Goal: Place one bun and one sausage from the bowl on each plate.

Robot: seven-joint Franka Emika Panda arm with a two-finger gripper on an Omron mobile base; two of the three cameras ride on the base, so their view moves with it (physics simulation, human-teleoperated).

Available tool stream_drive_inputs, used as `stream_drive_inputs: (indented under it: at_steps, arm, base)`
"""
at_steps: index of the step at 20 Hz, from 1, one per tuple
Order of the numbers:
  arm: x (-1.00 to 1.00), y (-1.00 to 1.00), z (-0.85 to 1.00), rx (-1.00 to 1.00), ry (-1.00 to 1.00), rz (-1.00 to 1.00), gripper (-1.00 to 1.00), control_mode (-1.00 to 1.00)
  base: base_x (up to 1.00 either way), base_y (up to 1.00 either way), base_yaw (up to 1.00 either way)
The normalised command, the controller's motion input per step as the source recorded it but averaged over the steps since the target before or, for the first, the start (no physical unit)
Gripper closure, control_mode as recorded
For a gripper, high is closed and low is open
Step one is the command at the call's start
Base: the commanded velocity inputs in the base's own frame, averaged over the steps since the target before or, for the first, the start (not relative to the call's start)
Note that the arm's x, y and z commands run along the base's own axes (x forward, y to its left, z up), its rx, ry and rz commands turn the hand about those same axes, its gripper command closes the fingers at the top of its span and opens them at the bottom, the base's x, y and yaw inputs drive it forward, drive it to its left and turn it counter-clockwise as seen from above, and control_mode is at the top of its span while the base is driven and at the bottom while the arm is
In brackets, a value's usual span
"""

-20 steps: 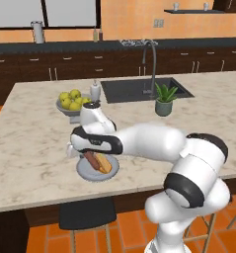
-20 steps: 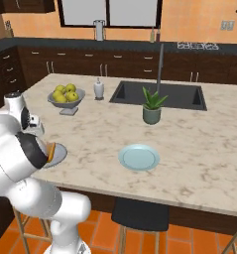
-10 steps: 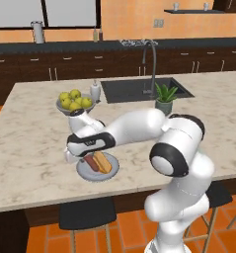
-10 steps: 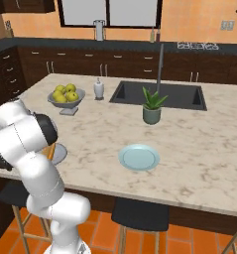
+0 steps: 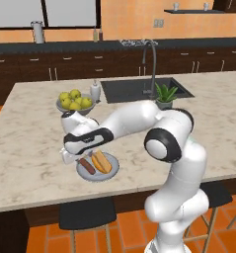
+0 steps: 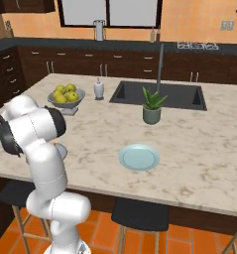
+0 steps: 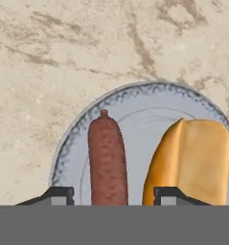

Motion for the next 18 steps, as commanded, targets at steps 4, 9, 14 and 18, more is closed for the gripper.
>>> stream_drive_inputs:
  at_steps: [4, 9, 14, 18]
  arm:
    - [-0.28, -0.46, 0.06, 0.01, -0.05, 0.03, -1.0, -1.0]
    - [-1.0, -0.99, 0.38, 0.03, -0.28, 0.08, -1.0, -1.0]
    - [-1.0, -0.97, 0.28, 0.02, -0.34, 0.08, -1.0, -1.0]
    - [0.0, 0.0, 0.0, 0.0, 0.0, 0.0, -1.0, 1.0]
  base:
    - [0.0, 0.0, 0.0]
    - [0.0, 0.0, 0.0]
    - [0.0, 0.0, 0.0]
    - [-1.0, -1.0, 0.0]
